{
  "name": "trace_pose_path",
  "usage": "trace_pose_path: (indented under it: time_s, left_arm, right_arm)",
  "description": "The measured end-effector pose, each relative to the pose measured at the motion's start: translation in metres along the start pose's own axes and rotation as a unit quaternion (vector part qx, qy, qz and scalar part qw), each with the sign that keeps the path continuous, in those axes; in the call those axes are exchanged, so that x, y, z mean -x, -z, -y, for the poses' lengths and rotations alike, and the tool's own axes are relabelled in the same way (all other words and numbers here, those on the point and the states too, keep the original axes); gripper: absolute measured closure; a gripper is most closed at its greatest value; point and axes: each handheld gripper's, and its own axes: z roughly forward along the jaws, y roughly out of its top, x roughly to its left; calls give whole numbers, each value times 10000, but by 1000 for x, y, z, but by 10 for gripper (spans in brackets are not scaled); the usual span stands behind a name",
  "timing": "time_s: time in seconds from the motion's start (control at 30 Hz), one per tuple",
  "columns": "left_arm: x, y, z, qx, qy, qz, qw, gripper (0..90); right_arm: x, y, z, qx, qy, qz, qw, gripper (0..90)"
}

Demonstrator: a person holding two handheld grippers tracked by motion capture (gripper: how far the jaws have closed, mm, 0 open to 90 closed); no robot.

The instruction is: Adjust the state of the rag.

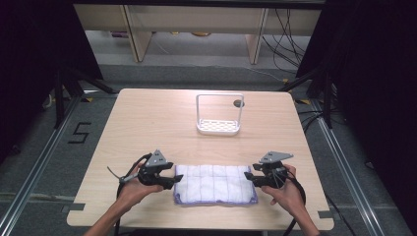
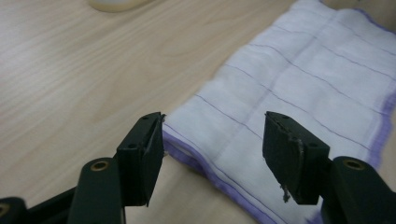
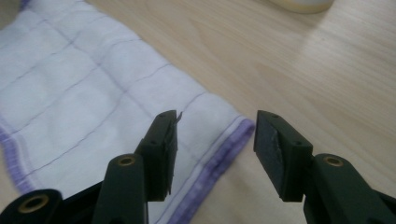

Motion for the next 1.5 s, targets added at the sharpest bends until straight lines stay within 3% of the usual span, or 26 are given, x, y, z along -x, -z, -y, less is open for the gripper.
trace_pose_path:
  time_s: [0.13, 0.2, 0.27, 0.3, 0.5, 0.53, 0.63, 0.67, 0.7, 0.77, 0.8, 0.87, 0.9, 1.0, 1.07, 1.1, 1.13, 1.17, 1.2, 1.33, 1.5]
  left_arm:
    - [-9, -9, -6, -114, 15, 31, 9999, 374]
    - [-16, -16, -10, -261, 44, 151, 9995, 366]
    - [-22, -21, -12, -272, 99, 134, 9995, 365]
    - [-24, -22, -12, -291, 107, 145, 9994, 366]
    - [-29, -31, -9, -452, 82, 251, 9986, 374]
    - [-30, -34, -8, -494, 70, 257, 9984, 376]
    - [-29, -36, -6, -516, 63, 266, 9983, 409]
    - [-27, -38, -5, -555, -90, 246, 9981, 435]
    - [-27, -38, -5, -611, -107, 239, 9978, 453]
    - [-26, -39, -4, -615, -170, 247, 9977, 473]
    - [-25, -39, -4, -656, -289, 276, 9970, 524]
    - [-23, -39, -4, -664, -402, 277, 9966, 557]
    - [-22, -39, -4, -680, -419, 296, 9964, 573]
    - [-21, -39, -3, -707, -380, 367, 9961, 619]
    - [-22, -39, -3, -718, -412, 428, 9956, 691]
    - [-21, -39, -2, -718, -374, 476, 9956, 691]
    - [-19, -39, -2, -686, -372, 519, 9956, 747]
    - [-19, -39, -2, -686, -372, 519, 9956, 769]
    - [-19, -38, -2, -707, -407, 524, 9953, 783]
    - [-15, -36, -1, -674, -500, 431, 9955, 802]
    - [-8, -29, 3, -648, -606, 389, 9953, 820]
  right_arm:
    - [12, -10, -6, -134, -108, 105, 9998, 499]
    - [18, -16, -7, -31, -330, 114, 9994, 498]
    - [23, -16, -8, -170, -224, 136, 9995, 500]
    - [22, -16, -9, -197, -295, 127, 9993, 503]
    - [21, -20, -8, -206, -211, 112, 9995, 506]
    - [19, -24, -8, -98, -213, 100, 9997, 506]
    - [18, -26, -9, -171, -201, 119, 9996, 507]
    - [15, -29, -9, -271, -36, 239, 9993, 512]
    - [15, -31, -10, -337, 93, 219, 9991, 518]
    - [13, -33, -9, -339, 17, 215, 9992, 520]
    - [12, -35, -9, -485, 25, 252, 9985, 522]
    - [12, -38, -8, -409, 56, 278, 9988, 534]
    - [13, -39, -7, -368, 137, 278, 9988, 552]
    - [12, -39, -6, -425, 38, 239, 9988, 577]
    - [12, -40, -6, -363, 112, 206, 9991, 611]
    - [13, -38, -6, -456, 62, 159, 9988, 624]
    - [14, -38, -5, -399, -109, 36, 9991, 669]
    - [14, -38, -5, -399, -109, 36, 9991, 669]
    - [15, -37, -4, -423, -174, -94, 9989, 730]
    - [16, -39, -3, -310, -197, -132, 9992, 779]
    - [14, -38, -7, -445, 43, -132, 9989, 843]
